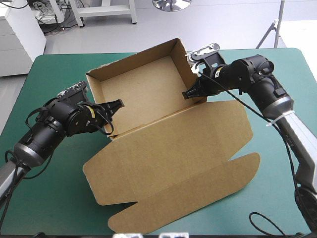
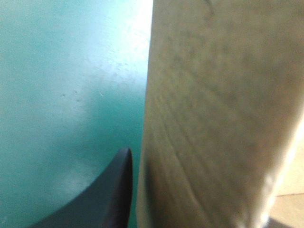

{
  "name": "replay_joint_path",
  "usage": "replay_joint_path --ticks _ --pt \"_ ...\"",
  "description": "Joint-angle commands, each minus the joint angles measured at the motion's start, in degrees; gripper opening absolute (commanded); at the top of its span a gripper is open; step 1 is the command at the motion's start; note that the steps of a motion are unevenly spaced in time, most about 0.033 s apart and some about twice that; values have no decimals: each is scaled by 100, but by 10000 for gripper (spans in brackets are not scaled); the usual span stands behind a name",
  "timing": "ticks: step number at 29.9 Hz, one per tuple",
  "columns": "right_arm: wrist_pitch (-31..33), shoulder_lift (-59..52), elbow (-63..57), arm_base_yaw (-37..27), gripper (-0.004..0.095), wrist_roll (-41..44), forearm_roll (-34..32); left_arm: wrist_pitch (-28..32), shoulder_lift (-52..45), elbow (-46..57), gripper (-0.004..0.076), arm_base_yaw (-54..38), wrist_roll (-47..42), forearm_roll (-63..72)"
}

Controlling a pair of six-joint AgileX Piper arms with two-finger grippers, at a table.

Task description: Fold the box

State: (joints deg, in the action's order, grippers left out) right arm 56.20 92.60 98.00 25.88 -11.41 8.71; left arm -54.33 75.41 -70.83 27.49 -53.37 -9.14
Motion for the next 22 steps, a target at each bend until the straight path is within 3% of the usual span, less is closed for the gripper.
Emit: replay_joint_path --ticks 1,5,22 --pt "-69 -179 167 0 -11 122 -87 -106 -139 -193 -10 5 39 -560" --pt "96 -2 167 0 -12 517 -453 -219 -38 -328 -10 5 447 -595" --pt "407 660 50 -133 -13 1141 -663 -1232 1932 -2057 -10 -5 1896 -720"
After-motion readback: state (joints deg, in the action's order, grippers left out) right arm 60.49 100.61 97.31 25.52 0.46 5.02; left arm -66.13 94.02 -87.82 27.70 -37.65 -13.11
